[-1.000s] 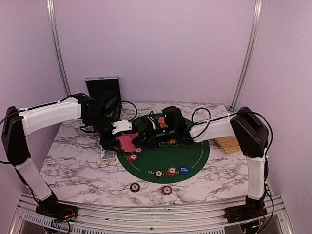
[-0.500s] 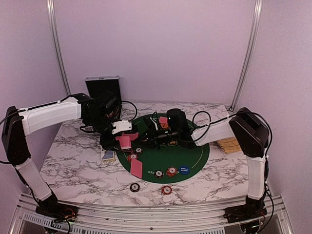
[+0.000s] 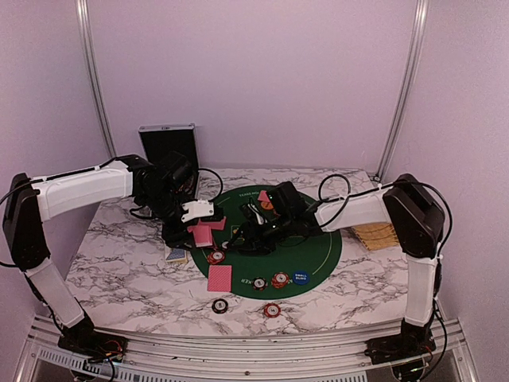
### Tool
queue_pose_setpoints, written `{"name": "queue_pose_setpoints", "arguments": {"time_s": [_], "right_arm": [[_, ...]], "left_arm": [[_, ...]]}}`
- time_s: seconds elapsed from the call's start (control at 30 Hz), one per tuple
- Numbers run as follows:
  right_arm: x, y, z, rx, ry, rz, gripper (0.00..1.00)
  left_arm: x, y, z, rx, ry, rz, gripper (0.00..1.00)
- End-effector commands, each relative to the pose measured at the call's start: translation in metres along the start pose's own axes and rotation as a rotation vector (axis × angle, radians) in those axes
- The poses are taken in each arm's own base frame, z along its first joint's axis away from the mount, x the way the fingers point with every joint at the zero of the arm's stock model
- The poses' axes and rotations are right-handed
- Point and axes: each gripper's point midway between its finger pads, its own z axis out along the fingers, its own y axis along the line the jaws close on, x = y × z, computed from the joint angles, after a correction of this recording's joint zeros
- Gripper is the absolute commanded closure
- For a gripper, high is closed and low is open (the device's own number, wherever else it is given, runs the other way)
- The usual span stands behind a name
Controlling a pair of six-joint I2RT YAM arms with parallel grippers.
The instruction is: Distribute texas hold em gaming equipment
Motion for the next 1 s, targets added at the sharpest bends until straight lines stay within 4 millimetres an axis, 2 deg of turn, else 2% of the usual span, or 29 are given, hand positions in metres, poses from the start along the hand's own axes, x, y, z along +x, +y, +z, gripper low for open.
{"name": "queue_pose_setpoints", "arguments": {"time_s": [0.0, 0.13, 0.27, 0.43, 0.53, 0.73, 0.97], "right_arm": [[0.008, -0.016, 0.006, 0.192, 0.055, -0.154, 0.39], [0.011, -0.013, 0.015, 0.333, 0.047, -0.311, 0.38], [0.018, 0.002, 0.031, 0.376, 0.052, -0.465, 0.43], [0.031, 0.028, 0.064, 0.368, 0.086, -0.64, 0.53], [0.038, 0.034, 0.084, 0.349, 0.118, -0.688, 0.55], [0.047, 0.018, 0.109, 0.365, 0.19, -0.683, 0.61], [0.062, -0.005, 0.107, 0.406, 0.228, -0.658, 0.66]], "left_arm": [[0.004, 0.002, -0.009, -0.011, -0.013, -0.014, 1.0], [0.011, 0.004, -0.013, -0.015, -0.02, -0.037, 1.0], [0.023, 0.007, -0.017, -0.025, -0.014, -0.063, 1.0], [0.034, 0.01, -0.023, -0.036, -0.012, -0.091, 1.0], [0.039, 0.011, -0.024, -0.04, -0.006, -0.098, 1.0], [0.043, 0.012, -0.028, -0.048, -0.003, -0.109, 1.0], [0.043, 0.013, -0.03, -0.05, 0.0, -0.112, 1.0]]}}
